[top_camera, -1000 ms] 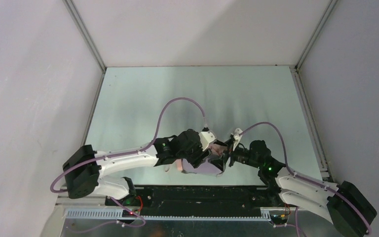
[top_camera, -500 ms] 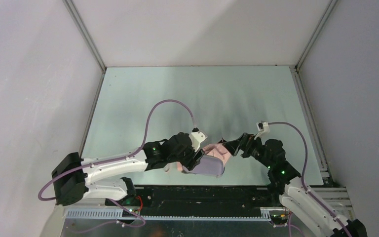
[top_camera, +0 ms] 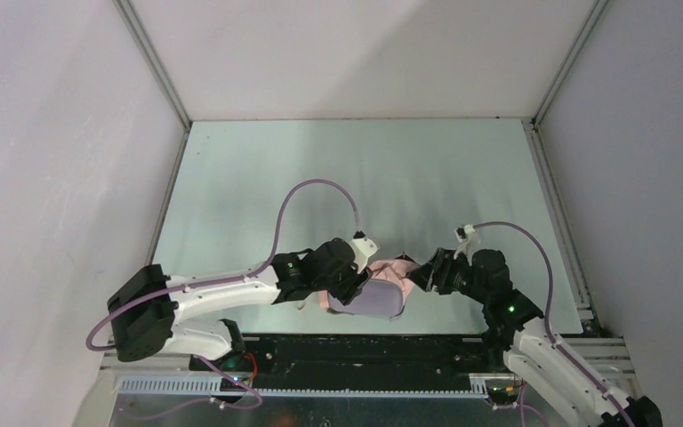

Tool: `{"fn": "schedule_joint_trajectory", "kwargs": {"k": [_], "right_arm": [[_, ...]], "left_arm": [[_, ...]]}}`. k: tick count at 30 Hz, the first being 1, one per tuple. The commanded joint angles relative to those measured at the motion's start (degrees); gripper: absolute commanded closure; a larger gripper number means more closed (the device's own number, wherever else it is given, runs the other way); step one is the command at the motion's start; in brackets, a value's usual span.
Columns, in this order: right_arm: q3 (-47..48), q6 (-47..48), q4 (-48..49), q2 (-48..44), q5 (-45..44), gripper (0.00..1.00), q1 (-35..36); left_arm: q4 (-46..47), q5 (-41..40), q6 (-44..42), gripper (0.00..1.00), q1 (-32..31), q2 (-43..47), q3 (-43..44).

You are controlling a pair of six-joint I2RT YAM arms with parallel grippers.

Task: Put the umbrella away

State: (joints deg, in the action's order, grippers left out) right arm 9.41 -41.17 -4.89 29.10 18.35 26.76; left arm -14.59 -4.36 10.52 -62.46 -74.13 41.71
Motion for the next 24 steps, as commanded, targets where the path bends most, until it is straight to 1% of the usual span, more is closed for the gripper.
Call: {"fn": "schedule_joint_trajectory", "kwargs": {"k": [1,2,3,6,10,13,14,17,18,19,20,21,24], "right_arm": [[4.2,2.9,3.4,7.0,3.8,0.46,0.5],[4.2,2.9,6.3,8.0,4.2,0.50,0.7],[4.3,2.9,7.8,9.8,5.1,0.56,0.9],[4.7,2.6,13.2,13.8,6.0,0.62,2.3],[6.7,4.4,16.2,18.1,6.9,0.75,4.4],[9.6,6.8,15.6,21.7,8.6,0.78,5.7],[10.5,8.2,14.9,24.2,10.5,0.78,5.8],[15.0,10.6,9.6,30.3,14.8,0.82,5.9],[15.7,11.6,8.8,33.6,17.1,0.84,5.9],[16.9,12.2,7.5,35.1,19.7,0.84,5.9],[17.8,13.1,7.0,38.6,20.9,0.85,6.0],[18.3,13.6,6.0,39.5,22.8,0.85,6.2],[19.5,15.1,5.2,43.3,24.4,0.84,7.0]], "left_arm": [[-0.4,-1.8,-0.2,0.42,0.2,-0.7,2.3],[0.0,-1.5,-0.2,0.44,0.2,-0.6,2.1],[0.2,-1.4,-0.2,0.44,0.2,-0.5,2.1],[1.1,0.0,-0.5,0.45,0.2,0.1,1.5],[2.1,2.1,-1.1,0.43,0.2,1.1,0.8],[4.0,3.5,-1.3,0.42,0.2,1.6,-0.8],[4.3,3.5,-0.7,0.41,0.2,1.6,-1.1],[7.0,3.6,1.0,0.41,-0.4,1.5,-3.2],[7.6,3.4,1.3,0.41,-0.7,1.5,-3.6],[8.7,2.5,1.6,0.41,-1.5,1.8,-4.5],[9.1,1.9,1.8,0.41,-2.0,2.1,-4.9],[9.6,0.0,2.4,0.41,-3.1,2.7,-5.9],[10.9,-3.2,3.5,0.36,-6.1,5.0,-8.6]]}}
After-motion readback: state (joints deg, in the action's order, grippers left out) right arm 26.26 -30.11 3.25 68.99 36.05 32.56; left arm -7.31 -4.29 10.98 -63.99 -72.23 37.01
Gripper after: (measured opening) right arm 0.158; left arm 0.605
